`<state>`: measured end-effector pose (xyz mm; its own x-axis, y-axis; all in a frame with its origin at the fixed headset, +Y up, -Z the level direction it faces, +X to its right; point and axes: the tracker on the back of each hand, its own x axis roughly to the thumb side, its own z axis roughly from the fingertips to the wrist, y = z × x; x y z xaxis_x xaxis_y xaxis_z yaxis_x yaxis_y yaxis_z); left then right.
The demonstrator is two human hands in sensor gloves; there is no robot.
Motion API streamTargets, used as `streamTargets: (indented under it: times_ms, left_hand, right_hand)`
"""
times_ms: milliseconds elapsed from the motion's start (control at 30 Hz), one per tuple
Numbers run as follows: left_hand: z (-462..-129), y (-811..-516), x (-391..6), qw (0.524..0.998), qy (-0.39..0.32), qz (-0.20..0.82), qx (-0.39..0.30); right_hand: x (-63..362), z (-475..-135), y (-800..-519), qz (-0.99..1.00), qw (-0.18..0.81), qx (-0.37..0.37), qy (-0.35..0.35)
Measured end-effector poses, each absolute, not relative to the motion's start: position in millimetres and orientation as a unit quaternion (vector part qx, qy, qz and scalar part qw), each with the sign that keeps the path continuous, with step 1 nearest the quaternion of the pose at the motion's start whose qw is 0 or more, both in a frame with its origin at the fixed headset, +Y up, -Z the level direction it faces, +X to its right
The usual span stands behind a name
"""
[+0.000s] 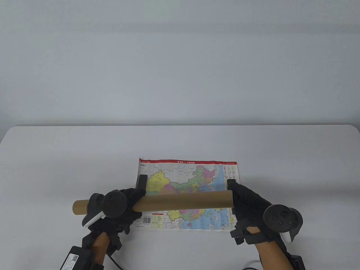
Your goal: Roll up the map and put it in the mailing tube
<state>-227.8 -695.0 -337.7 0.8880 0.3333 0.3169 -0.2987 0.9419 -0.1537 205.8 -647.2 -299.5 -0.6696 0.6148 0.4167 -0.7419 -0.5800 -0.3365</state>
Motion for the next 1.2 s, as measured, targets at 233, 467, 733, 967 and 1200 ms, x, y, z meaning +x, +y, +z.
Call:
streamTargets:
  times_ms: [233, 467, 733, 967, 1200]
  left_hand:
    - [-338, -696, -227, 0.971, -0.166, 0.157, -0.063]
    - [-339, -697, -226, 0.972, -0.164, 0.152, -0.070]
    - [-339, -698, -225, 0.972, -0.160, 0.147, -0.086]
    - [-340, -697, -224, 0.971, -0.156, 0.150, -0.096]
    - [-343, -698, -237, 0.976, -0.117, 0.163, -0.089]
  right_hand:
    - [206, -300, -649, 0.887, 0.363, 0.121, -0.257]
    - [208, -302, -651, 0.893, 0.354, 0.115, -0.253]
    - [209, -304, -655, 0.896, 0.349, 0.108, -0.251]
    - [212, -308, -655, 0.898, 0.358, 0.088, -0.242]
    - [232, -324, -636, 0.919, 0.315, 0.004, -0.238]
